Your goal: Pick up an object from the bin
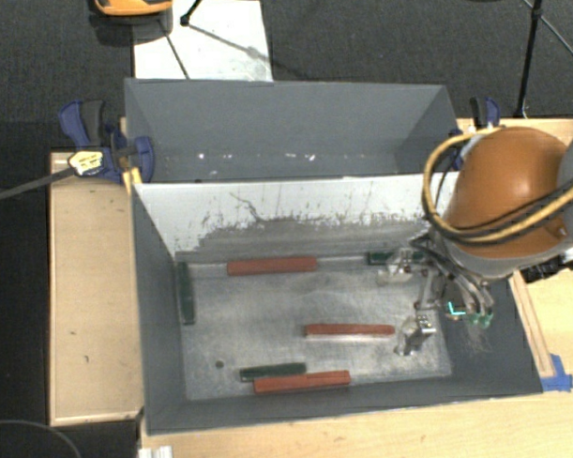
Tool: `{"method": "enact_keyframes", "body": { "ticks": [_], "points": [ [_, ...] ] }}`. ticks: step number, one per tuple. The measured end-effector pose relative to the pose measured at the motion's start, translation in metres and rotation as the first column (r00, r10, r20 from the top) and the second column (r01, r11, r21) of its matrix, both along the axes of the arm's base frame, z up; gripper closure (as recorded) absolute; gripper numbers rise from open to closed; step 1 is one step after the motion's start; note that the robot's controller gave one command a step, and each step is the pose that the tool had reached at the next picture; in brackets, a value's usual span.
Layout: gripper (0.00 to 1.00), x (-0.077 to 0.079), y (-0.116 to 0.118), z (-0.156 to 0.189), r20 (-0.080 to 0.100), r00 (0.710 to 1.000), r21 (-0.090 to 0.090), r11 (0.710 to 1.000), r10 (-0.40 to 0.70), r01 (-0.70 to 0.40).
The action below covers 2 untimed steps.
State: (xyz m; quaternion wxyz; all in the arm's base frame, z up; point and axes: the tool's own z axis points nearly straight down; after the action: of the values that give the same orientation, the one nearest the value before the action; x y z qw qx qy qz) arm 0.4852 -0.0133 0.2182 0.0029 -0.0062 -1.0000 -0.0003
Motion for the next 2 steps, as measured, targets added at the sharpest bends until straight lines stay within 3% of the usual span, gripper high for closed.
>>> {"method": "enact_keyframes", "body": {
  "ticks": [1, 2],
  "points": [
    [0.0, 0.002, 0.0, 0.004, 0.008, 1.0, 0.0, 1.0, 0.0, 0.0],
    [0.0, 0.011, 0.023, -0.063, 0.014, 0.999, 0.001, 0.999, -0.05, 0.05]
  ]
}}
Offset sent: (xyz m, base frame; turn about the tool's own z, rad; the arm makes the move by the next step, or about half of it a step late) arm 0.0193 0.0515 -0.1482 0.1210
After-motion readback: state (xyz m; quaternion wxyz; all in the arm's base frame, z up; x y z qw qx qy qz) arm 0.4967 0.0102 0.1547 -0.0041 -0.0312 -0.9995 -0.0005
